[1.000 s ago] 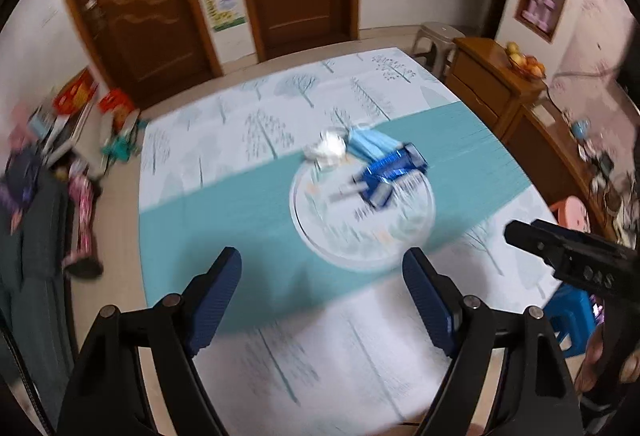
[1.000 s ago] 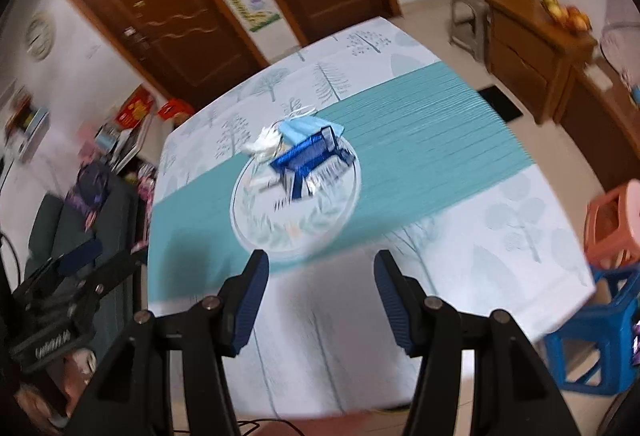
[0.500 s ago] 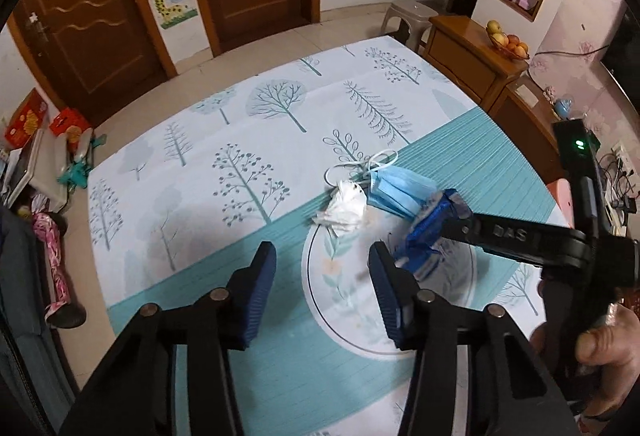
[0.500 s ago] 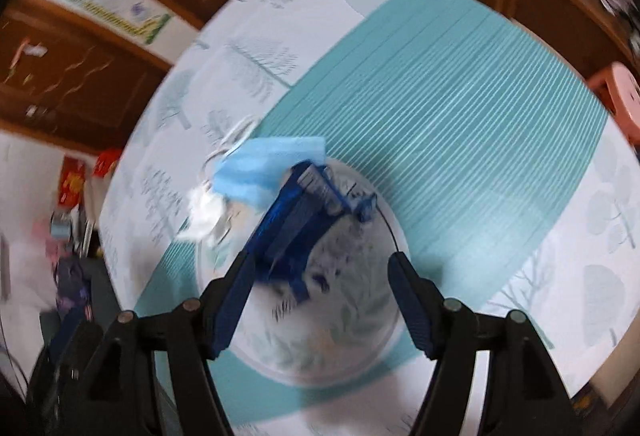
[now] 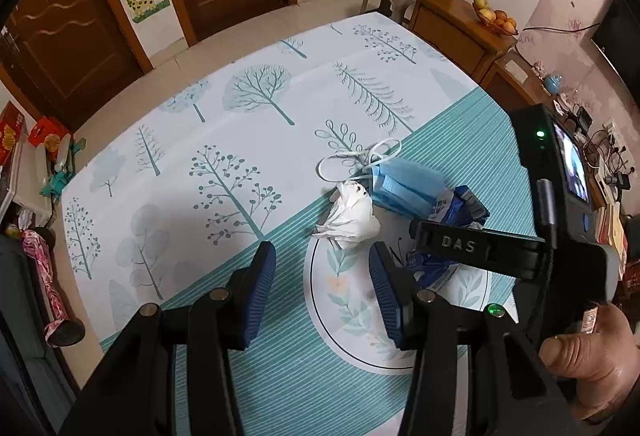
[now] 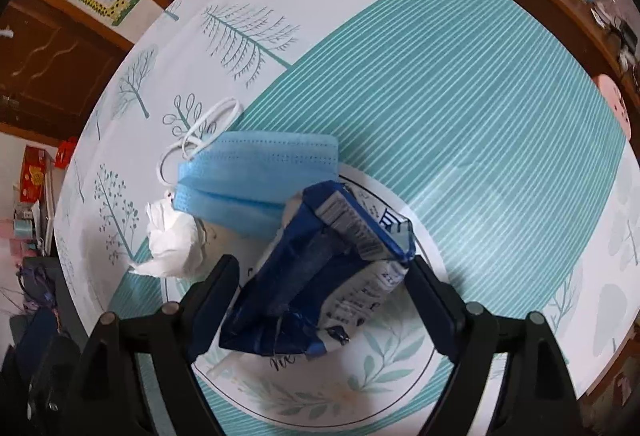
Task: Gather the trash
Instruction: 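Grasp the blue face mask with the left tool while the right tool grasps the blue snack bag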
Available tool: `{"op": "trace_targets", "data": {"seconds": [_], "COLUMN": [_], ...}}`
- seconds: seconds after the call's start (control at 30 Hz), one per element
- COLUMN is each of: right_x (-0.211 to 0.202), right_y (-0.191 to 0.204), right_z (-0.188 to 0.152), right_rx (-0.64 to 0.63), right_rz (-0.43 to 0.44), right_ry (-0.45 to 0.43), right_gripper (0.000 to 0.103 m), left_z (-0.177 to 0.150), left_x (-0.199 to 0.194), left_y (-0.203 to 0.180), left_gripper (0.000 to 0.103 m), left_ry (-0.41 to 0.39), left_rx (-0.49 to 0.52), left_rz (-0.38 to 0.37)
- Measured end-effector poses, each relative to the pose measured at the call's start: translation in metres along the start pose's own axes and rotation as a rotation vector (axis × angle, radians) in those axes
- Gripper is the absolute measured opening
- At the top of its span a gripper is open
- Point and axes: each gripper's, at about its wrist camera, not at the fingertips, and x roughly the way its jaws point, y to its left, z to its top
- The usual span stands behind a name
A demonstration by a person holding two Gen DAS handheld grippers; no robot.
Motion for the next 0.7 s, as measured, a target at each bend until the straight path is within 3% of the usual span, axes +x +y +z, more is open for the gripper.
{"op": "trace_targets", "data": {"seconds": [0.27, 0.47, 0.6, 0.7], "right_x": [-0.012, -0.020, -0.028, -0.030], "right_y": [-0.028, -0.055, -0.071, -0.076], "right_z": [-0.013, -0.012, -0.008, -0.004], "right_rx": [-0.084, -0.067, -0.040, -0.031], "right_rz": [-0.008, 0.011, 0.039, 0.051], "right_ry": [-0.038, -0.063, -0.083, -0.092], "right_gripper": [0.076, 0.072, 0.071, 0.072], "left_z": [0.000, 0.014, 0.029, 0.036], "left_x": [0.011, 0.025, 0.039, 0.056], "left_y": [0.003, -0.016, -0.042, -0.065], "left_gripper": [0.047, 0.048, 0.066, 0.067], "left_ry": [0.034, 0.064, 0.079, 0.102], "left_rx": [-0.009, 0.053, 0.196, 0.364], "left_rz": [-0.057, -0.088, -0.092, -0.035]}}
